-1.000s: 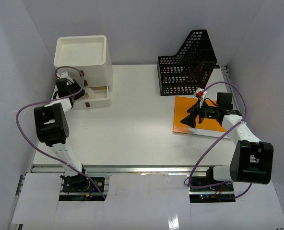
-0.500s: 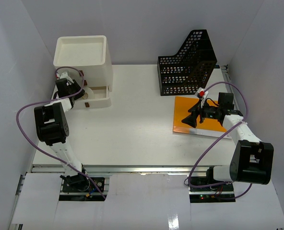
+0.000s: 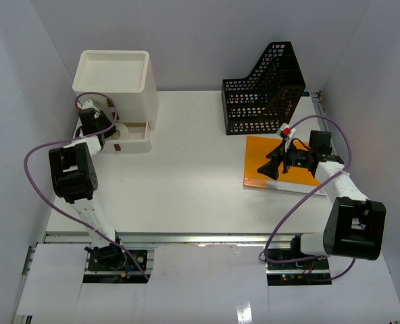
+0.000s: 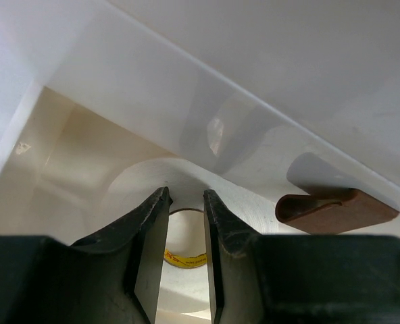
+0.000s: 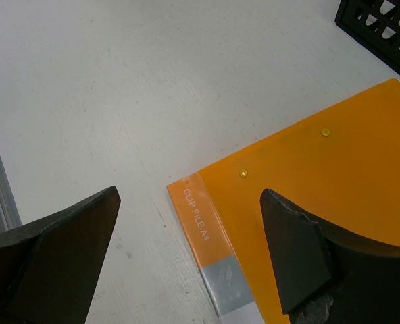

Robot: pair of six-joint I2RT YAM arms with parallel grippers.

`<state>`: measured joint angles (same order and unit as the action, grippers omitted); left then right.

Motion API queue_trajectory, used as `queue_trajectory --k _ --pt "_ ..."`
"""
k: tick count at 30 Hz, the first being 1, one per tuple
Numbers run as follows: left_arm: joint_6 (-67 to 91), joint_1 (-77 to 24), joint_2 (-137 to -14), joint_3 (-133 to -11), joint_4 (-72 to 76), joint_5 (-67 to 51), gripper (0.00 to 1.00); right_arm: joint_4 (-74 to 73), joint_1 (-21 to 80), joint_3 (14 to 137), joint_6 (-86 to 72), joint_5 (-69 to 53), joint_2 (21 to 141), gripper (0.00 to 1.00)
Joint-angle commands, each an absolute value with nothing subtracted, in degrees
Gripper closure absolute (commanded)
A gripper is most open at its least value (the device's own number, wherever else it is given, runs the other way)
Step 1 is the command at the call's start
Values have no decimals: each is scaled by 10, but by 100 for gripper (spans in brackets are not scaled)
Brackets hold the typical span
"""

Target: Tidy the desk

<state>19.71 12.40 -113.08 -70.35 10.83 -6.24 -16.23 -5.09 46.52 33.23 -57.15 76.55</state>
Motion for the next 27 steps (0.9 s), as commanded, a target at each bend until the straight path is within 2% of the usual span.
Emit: queue_trajectory --k 1,6,19,27 --pt "188 114 -1146 -699 91 -44 61 -163 -54 487 337 -588 763 9" --pt "190 114 -1129 -689 98 -52 60 -163 -54 487 336 -588 763 9" --pt "236 114 -970 -659 125 -98 53 -165 -54 489 336 -595 756 9" --pt "296 139 -869 -579 114 -91 56 -167 -54 490 336 -604 747 9"
